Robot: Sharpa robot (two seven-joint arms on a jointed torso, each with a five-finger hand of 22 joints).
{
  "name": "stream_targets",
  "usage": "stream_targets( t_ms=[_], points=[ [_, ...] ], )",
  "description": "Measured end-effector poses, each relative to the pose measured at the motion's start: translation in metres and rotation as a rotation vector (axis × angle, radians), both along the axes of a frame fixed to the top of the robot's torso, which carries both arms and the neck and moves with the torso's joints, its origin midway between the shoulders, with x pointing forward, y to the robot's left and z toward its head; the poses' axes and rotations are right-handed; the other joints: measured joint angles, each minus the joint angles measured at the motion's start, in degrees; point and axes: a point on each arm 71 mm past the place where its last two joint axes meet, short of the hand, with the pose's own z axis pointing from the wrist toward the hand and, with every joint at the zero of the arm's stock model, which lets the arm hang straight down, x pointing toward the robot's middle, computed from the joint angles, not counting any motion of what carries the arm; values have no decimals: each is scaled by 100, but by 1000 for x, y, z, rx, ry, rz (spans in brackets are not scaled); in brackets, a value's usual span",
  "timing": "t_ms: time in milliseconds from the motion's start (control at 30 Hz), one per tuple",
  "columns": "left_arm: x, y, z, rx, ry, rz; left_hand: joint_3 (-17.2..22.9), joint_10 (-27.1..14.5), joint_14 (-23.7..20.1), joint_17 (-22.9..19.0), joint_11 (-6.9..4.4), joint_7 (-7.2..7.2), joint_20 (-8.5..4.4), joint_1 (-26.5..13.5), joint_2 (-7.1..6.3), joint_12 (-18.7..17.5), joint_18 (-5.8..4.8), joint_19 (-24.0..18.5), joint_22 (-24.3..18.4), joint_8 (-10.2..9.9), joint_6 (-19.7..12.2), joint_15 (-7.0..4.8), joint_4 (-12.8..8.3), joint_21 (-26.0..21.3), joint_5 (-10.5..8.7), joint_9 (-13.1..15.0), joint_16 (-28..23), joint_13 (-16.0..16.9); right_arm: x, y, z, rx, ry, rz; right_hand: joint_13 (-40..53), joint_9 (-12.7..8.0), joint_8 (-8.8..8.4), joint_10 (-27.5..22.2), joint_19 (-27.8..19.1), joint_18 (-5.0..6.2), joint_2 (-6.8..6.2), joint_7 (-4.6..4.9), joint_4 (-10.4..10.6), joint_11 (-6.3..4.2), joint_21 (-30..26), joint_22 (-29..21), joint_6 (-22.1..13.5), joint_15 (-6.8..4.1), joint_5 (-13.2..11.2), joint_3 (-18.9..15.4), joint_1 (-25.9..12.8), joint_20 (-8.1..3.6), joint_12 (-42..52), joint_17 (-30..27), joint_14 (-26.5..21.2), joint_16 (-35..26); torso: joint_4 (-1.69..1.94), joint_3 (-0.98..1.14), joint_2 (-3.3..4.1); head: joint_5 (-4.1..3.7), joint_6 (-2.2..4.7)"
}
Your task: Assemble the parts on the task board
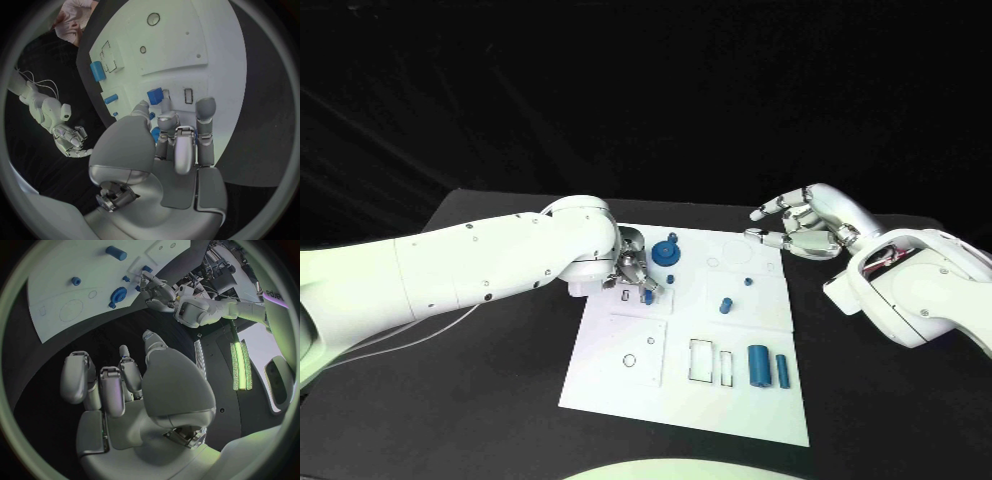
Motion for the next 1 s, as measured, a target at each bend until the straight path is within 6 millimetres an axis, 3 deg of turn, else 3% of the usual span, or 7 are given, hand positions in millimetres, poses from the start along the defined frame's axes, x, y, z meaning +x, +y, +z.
stream_targets(
  t_ms=[400, 633, 733, 1000],
  points=[
    [0, 0, 0, -1, 7, -1, 322, -21, 0, -1, -21, 0, -1, 464, 203, 0, 1, -42, 75, 23, -42, 0, -21, 103, 0, 71, 0, 0, 0, 1, 0, -1, 2, 0, 0, 0, 24, 0, 0, 0, 0, 0, 0, 0, -23, -1, 0, 0, 0, 0, 0, 0, 0, 0, 0, 0, -1, -6, 1, 0, -7],
    [-1, 0, -1, 0, 13, -4, 329, -21, 0, -1, -21, 0, -1, 491, 188, -20, 2, -42, 103, 23, -42, 0, -28, 112, 0, 83, 22, 0, 1, 2, -1, -1, 3, 1, 0, 0, 24, 0, 0, 0, 0, 0, 0, 0, -23, -1, 0, 0, 0, 0, 0, 0, 0, 0, 0, 0, 2, -6, 1, 7, -13],
    [-1, 0, -1, 0, 16, -5, 270, -21, 0, -2, -21, 0, -1, 346, 50, -20, 2, -42, 138, 46, -42, 0, 17, 135, 0, 95, 22, 16, 1, 2, -1, -1, 4, 1, 0, 0, 24, 0, 0, 0, 0, 0, 0, 0, -23, -1, 0, 0, 0, 0, 0, 0, 0, 4, 0, 0, 2, -6, 1, 9, -14],
    [-1, 0, -1, 0, 22, -7, 89, 1, 0, -2, 1, 0, -1, 6, 7, -20, 1, -42, 199, 46, -41, 0, 3, 199, 0, 115, 44, 50, 1, 2, -1, -2, 5, 0, 0, 0, 23, 0, 0, 0, 0, 0, 0, 0, -23, -2, 0, 0, 0, 0, 0, 0, 0, 4, 0, 0, 0, -4, 1, 14, -9]
  ],
)
